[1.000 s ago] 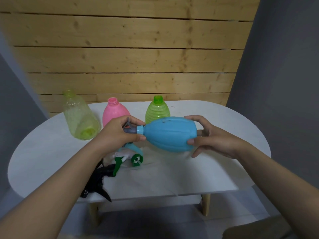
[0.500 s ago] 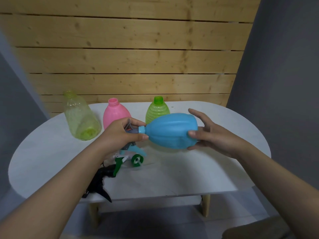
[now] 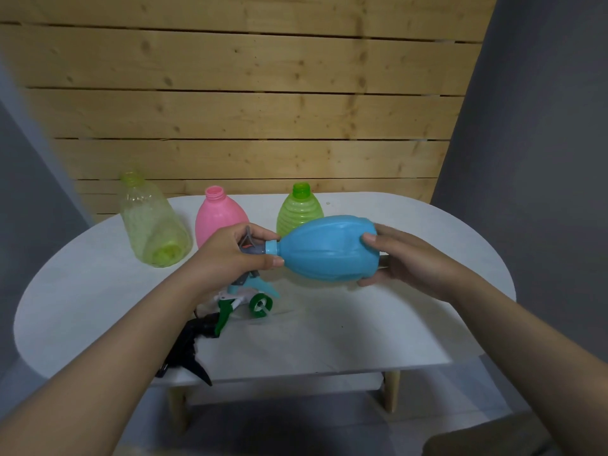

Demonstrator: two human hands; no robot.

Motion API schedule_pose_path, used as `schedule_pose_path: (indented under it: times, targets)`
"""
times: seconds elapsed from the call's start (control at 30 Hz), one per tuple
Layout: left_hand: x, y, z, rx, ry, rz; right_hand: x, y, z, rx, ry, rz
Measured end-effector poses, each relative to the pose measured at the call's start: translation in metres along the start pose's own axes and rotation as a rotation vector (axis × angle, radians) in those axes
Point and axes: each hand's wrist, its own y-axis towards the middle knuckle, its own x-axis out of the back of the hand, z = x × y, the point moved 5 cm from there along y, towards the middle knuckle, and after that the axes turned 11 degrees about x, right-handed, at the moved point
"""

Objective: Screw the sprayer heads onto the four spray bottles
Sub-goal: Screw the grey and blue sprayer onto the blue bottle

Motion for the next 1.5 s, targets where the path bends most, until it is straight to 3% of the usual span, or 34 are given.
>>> schedule_pose_path:
  times: [0.07,0.43,0.67,0.97,1.23,1.37,1.5]
  targets:
    - [0.003,0.001,0.0,-0.005,0.004,-0.008,0.004,-0.001,0.001,-0.005,0.063,0.017]
    - [-0.001,-0.005,-0.003,-0.188,0.093,0.006,0.002,-0.002,-0.004,-0.088,-0.204,-0.006]
    - [-0.004,-0.002,-0.001,-0.133,0.06,-0.026,-0.004,-0.004,0.004,0.017,-0.284,-0.135]
    - [0.001,0.001,0.001,-0.029,0.012,-0.03,-0.005,-0.007,0.003,0.003,-0.189,0.122]
    - [0.0,-0.005,-0.005,-0.157,0.088,0.012,-0.003,-0.004,0.001,-0.069,-0.302,0.033]
    - [0.001,-0.002,-0.002,-0.11,0.032,-0.001,-0.003,-0.005,-0.002,-0.065,-0.287,0.025]
    - [0.004,0.001,-0.001,-0.033,-0.023,0.011,-0.004,-0.004,0.004,0.051,-0.199,0.068]
